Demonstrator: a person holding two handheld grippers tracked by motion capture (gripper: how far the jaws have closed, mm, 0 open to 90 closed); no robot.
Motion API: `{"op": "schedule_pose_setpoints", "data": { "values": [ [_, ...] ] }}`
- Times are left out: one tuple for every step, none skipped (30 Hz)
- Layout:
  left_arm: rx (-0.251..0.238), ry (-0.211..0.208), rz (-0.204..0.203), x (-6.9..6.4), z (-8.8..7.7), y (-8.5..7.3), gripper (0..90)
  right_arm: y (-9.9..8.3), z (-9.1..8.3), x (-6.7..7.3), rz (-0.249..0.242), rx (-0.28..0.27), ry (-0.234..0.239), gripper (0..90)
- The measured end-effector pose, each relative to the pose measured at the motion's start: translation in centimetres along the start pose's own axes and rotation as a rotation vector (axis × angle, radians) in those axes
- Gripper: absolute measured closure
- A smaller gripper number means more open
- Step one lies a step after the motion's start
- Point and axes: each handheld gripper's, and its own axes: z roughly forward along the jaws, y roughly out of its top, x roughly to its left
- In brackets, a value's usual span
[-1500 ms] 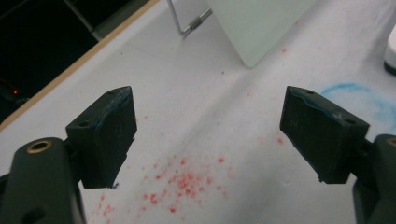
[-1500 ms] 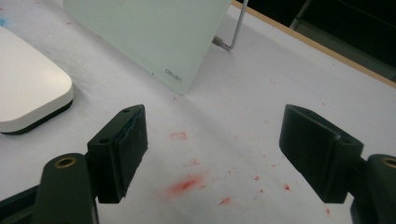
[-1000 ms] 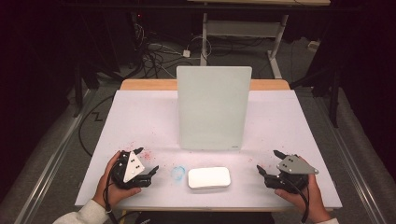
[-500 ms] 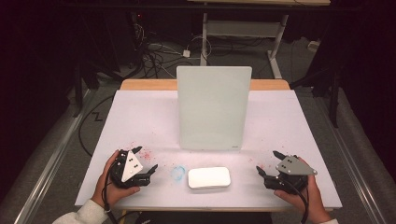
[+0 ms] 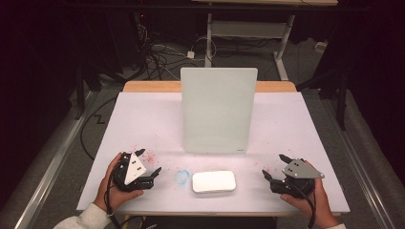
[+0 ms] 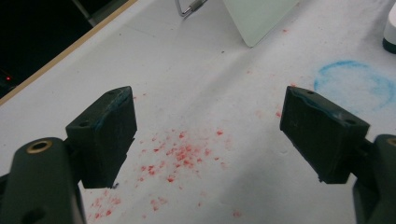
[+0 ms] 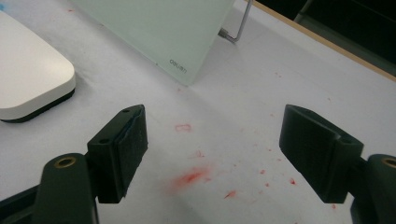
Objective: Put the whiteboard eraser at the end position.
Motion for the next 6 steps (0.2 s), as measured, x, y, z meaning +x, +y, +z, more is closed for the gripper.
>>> {"op": "schedule_pose_setpoints", "data": {
  "values": [
    [0.0,-0.001,-0.001,0.02,0.05,0.02,18.4,-0.02,0.03,-0.03,-0.002,-0.001,0.0,24.2],
    [0.001,-0.002,-0.002,0.03,0.1,0.04,18.4,-0.04,0.04,-0.03,-0.001,-0.001,0.001,24.2],
    [0.003,-0.002,0.0,0.04,0.14,0.06,18.4,-0.07,0.02,-0.04,0.0,-0.001,0.0,24.1],
    [0.003,-0.001,-0.001,0.04,0.18,0.08,18.4,-0.09,0.01,-0.07,0.003,-0.003,0.0,24.1],
    [0.003,0.001,-0.004,0.04,0.22,0.11,18.4,-0.11,0.0,-0.11,0.006,-0.002,0.001,24.1],
    [0.004,0.001,-0.005,0.06,0.26,0.14,18.4,-0.12,-0.03,-0.13,0.008,-0.001,-0.001,24.1]
  ]
}}
